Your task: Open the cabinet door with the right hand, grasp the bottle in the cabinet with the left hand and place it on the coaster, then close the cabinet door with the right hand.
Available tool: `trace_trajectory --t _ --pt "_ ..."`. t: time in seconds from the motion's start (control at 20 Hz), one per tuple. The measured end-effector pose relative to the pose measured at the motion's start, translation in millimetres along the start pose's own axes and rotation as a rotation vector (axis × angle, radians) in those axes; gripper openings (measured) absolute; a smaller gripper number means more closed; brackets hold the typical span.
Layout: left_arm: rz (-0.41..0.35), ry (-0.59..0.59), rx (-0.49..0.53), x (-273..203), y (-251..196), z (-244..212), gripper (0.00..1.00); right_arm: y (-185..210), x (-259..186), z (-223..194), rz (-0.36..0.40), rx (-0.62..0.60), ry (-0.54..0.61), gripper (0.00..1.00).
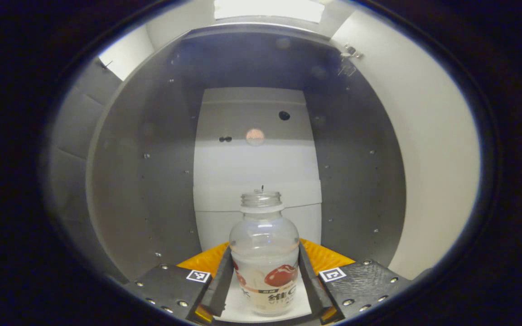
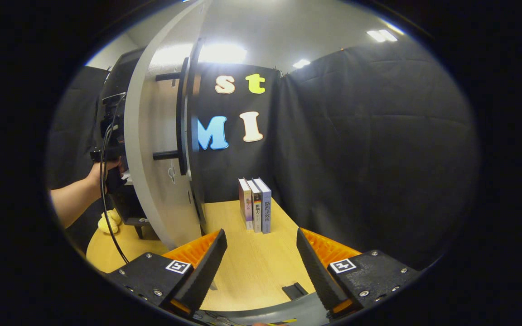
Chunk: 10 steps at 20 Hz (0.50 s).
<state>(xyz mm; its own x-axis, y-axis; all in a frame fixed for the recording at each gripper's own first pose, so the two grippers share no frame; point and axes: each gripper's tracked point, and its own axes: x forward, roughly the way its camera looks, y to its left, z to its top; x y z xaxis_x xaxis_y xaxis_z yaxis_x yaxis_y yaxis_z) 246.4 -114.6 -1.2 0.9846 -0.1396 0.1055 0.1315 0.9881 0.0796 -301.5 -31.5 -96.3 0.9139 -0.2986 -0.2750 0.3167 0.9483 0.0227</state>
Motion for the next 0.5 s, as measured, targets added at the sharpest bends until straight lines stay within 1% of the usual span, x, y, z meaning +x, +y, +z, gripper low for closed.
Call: trace_trajectory --t 0.1,0.15,0.25,0.4,0.45,0.5 --pt "-0.035 0.015 -0.009 2 0 -5 0.72 -1 2 -7 0.038 -0.003 0.006 0.95" --pt "-0.033 0.017 -0.006 1 1 -4 0.72 -1 1 -10 0.066 -0.007 0.007 0.95" --pt "0.0 0.008 0.02 2 2 -3 0.72 -1 0 -19 0.125 -0.019 0.024 0.95" --pt "0.041 -0.011 0.027 3 5 -1 0.71 2 1 -30 0.221 -0.027 0.04 0.95" --pt "0.065 -0.012 0.044 4 8 -3 0.74 0 1 -32 0.242 -0.031 0.043 0.95" --pt "0.081 -0.007 0.056 6 9 -4 0.72 0 1 -35 0.264 -0.035 0.042 0.95"
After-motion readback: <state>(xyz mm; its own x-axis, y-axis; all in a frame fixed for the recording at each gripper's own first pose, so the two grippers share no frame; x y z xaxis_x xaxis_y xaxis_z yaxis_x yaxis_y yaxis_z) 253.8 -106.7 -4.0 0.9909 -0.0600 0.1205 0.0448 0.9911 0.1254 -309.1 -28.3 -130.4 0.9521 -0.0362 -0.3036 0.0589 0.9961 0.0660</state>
